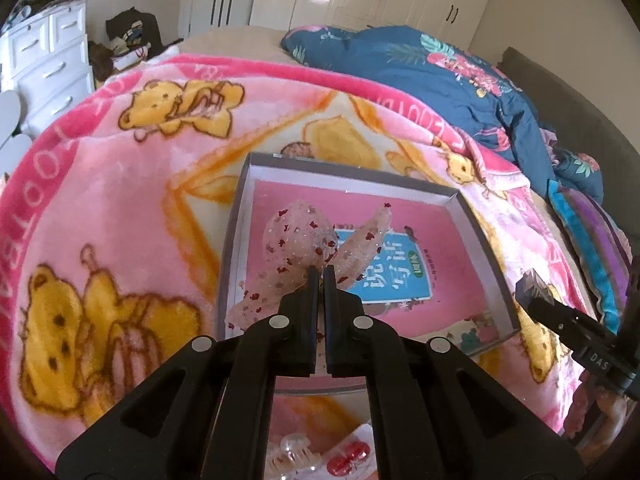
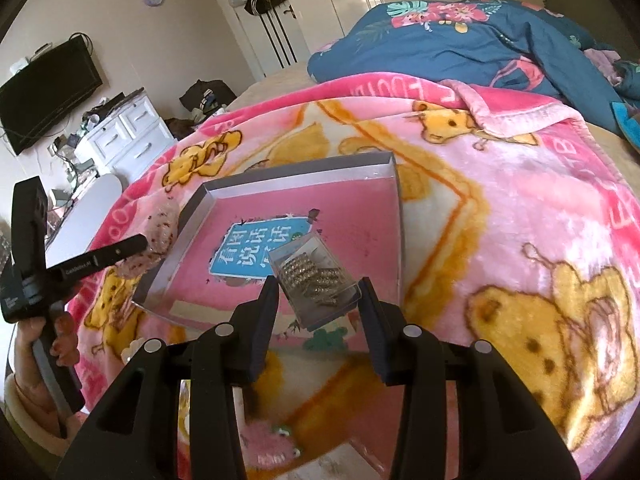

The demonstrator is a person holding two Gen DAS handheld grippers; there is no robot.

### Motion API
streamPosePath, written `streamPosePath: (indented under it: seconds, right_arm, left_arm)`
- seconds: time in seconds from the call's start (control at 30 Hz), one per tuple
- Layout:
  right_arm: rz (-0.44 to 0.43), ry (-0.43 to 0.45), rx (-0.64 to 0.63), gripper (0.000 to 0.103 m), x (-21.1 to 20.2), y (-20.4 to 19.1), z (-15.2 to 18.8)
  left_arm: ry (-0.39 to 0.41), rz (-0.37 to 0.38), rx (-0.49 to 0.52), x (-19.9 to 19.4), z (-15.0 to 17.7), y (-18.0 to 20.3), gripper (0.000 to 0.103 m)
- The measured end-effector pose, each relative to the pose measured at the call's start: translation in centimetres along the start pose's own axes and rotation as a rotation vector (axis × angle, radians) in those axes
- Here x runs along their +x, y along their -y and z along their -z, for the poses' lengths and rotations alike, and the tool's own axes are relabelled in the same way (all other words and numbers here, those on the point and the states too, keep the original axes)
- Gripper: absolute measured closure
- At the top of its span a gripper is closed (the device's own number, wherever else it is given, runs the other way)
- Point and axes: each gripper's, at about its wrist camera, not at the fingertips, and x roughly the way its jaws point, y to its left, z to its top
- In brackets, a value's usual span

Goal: Organize jewelry
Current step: 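Carry the bow and hairpin card into the grey box, then release both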

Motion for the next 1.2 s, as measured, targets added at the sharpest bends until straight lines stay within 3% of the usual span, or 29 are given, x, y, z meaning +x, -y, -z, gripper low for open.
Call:
streamPosePath:
  seconds: [0.27,0.67,0.8,0.9,1.03,1.1,1.2]
  right_arm:
    - [0.019,-0.024,0.015,0.064,2.3,-0.1,0.1]
    - [0.048,-0.034,0.053,0.062,3.2,0.5,0.4]
    - [0.065,-0.033,0.077,0.047,2.7,0.7,0.5]
    - [0.059,-0.009,0.086,0.044,1.7,0.9,0.7]
    - [0.055,0.027,0.116,0.025,0.1,1.2,1.1]
    - [0.050,0.044,0.126,0.021,-0.8,1.3,1.2]
    - [0.057,0.056,0.127,0.018,-1.7,1.3,1.6]
  left_arm:
    - [-0.060,-0.021,-0.006,2.6,0.8,-0.6,0.103]
    - [-0.079,-0.029,-0.004,2.9,1.1,-0.6,0.102]
    - [-0.070,-0.030,0.003,2.7,1.2,-0.4,0.096]
    - [-0.071,-0.034,0.007,2.4,1.2,-0.3,0.093]
    - [-0.068,-0.035,0.002,1.9,1.1,-0.2,0.086]
    - [-0.062,-0.033,-0.001,1.4,0.9,-0.2,0.078]
    - [-0.053,-0.026,-0.006,0.6,1.0,-0.1,0.076]
